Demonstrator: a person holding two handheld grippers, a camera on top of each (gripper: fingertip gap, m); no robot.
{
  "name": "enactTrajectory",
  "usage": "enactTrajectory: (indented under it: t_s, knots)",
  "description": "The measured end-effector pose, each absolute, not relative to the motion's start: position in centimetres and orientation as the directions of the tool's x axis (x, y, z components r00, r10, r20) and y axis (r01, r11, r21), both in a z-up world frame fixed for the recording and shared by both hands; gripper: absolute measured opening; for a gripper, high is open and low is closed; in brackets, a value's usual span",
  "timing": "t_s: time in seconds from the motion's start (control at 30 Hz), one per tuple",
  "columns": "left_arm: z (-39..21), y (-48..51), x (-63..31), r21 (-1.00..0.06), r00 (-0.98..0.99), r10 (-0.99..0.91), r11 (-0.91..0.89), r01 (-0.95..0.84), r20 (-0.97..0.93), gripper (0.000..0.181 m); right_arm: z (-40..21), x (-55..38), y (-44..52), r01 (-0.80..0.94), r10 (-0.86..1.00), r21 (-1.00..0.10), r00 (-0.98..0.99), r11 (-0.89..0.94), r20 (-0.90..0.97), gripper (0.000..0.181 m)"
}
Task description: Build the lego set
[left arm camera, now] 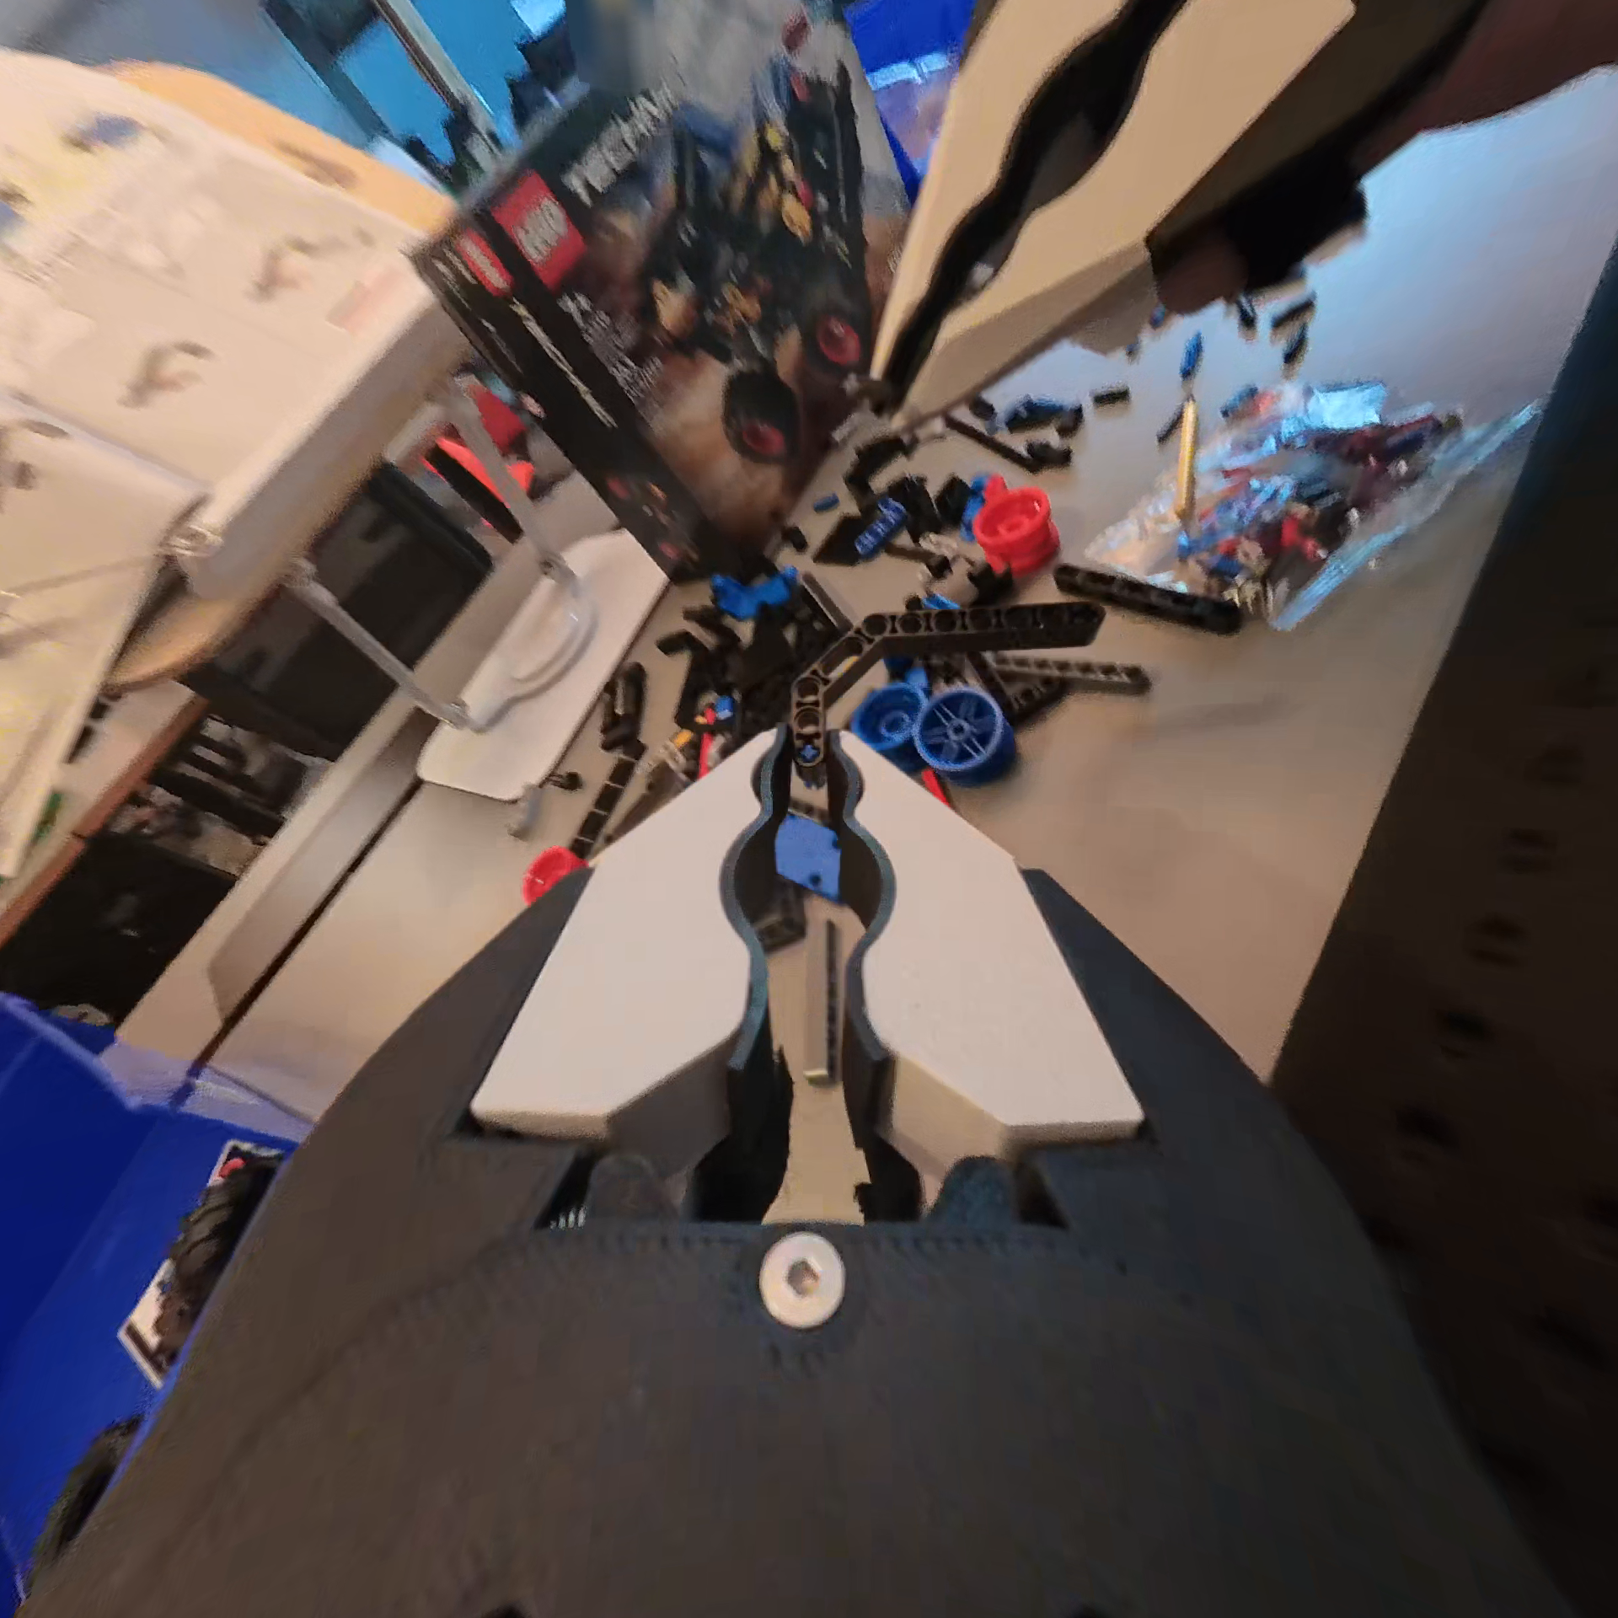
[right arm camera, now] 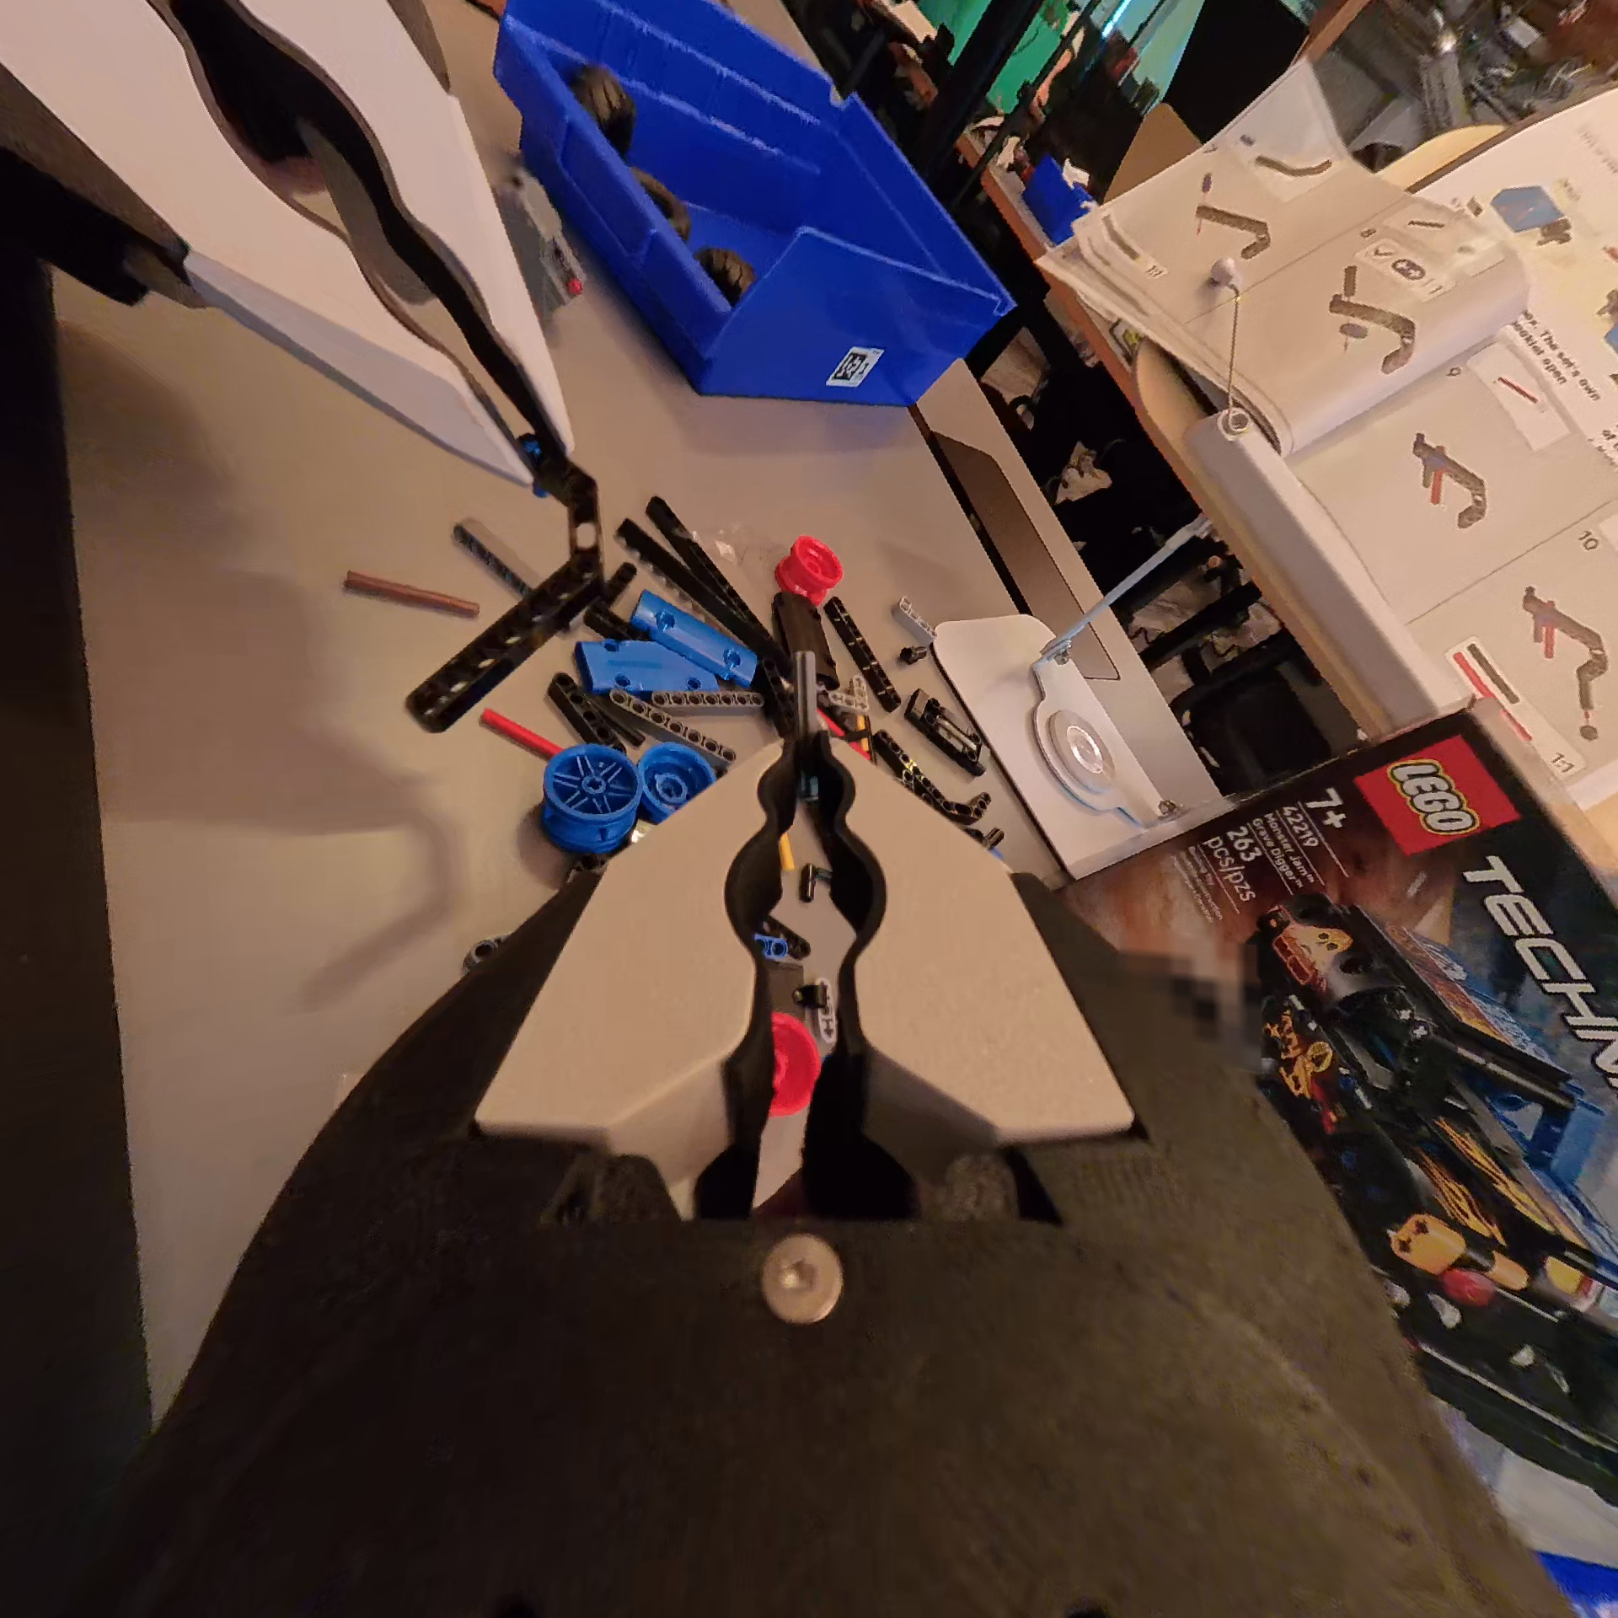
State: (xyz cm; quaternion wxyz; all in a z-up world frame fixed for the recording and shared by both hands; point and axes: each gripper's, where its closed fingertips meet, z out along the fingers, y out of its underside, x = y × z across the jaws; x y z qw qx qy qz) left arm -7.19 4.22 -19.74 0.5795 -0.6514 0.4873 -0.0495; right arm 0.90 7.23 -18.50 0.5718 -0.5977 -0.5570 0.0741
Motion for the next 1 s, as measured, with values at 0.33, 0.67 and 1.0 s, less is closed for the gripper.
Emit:
enactTrajectory:
  t_s: [0.33,0.67,1.0]
  knots:
    - [-12.5,4.0,-8.3,-0.957,0.678,-0.677,0.233,-0.173,-0.287,0.005,-15.3,-0.3,7.1,0.546,0.737,-0.778,0.379,0.310,0.560,0.001]
    - [-9.0,4.3,-9.0,-0.893,0.493,-0.816,-0.062,0.446,0.302,0.005,-12.9,-3.9,5.6,0.596,0.649,-0.689,0.338,0.413,0.681,0.001]
    - [-8.7,4.9,-9.4,-0.638,0.170,-0.805,-0.300,0.709,0.568,0.005,-11.0,-7.9,5.4,0.669,0.552,-0.611,0.344,0.423,0.759,0.001]
